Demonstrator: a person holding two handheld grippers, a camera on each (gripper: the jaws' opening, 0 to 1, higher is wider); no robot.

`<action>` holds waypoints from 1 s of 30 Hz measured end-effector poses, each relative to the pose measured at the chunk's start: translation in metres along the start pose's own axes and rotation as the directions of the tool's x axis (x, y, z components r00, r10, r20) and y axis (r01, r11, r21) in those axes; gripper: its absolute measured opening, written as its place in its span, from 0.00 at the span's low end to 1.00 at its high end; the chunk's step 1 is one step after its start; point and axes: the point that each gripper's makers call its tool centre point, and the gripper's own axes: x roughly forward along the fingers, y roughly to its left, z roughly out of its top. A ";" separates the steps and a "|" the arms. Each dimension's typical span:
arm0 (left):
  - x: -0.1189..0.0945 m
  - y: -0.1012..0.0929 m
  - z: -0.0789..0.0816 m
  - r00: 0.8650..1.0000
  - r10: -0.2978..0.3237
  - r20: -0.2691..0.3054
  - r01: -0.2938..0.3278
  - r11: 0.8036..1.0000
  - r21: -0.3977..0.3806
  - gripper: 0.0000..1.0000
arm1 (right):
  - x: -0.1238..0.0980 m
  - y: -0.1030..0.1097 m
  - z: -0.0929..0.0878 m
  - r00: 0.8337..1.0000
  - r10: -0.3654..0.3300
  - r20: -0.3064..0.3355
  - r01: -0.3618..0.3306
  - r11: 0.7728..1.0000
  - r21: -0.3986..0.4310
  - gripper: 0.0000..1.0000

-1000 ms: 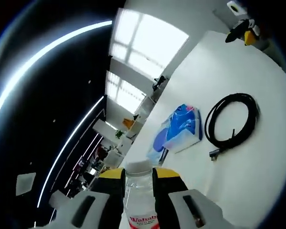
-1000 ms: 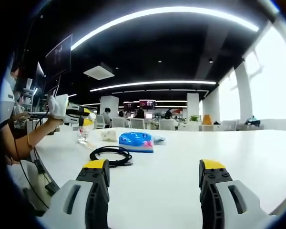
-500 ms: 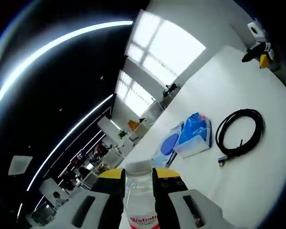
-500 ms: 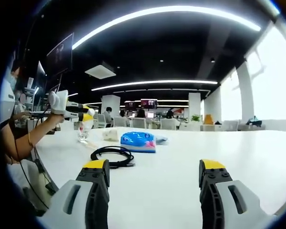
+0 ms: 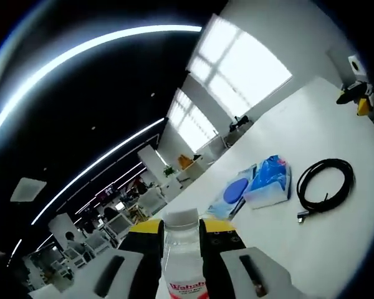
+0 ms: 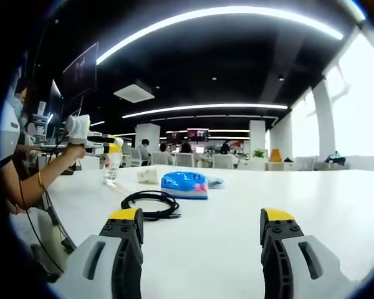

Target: Arrange the tabletop items into an orderly group along one side of the table until the central work area is clear of visible clutter.

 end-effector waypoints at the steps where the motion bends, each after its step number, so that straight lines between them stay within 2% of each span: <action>1: 0.000 0.002 -0.001 1.000 0.004 0.001 -0.004 1.000 -0.009 0.21 | 0.000 -0.001 0.000 1.000 -0.003 0.001 0.003 1.000 0.000 0.74; 10: -0.003 0.021 -0.007 0.999 0.043 -0.006 -0.043 0.994 -0.103 0.21 | 0.001 0.000 0.002 1.000 0.002 0.002 -0.002 1.000 -0.004 0.74; 22: -0.006 0.035 -0.014 0.997 0.079 -0.012 -0.079 0.981 -0.174 0.21 | 0.004 0.004 0.003 1.000 0.009 -0.003 -0.009 1.000 -0.007 0.74; 30: -0.012 0.050 -0.023 0.995 0.100 -0.013 -0.100 0.960 -0.263 0.21 | 0.006 0.008 0.002 1.000 0.015 -0.008 -0.015 1.000 -0.011 0.74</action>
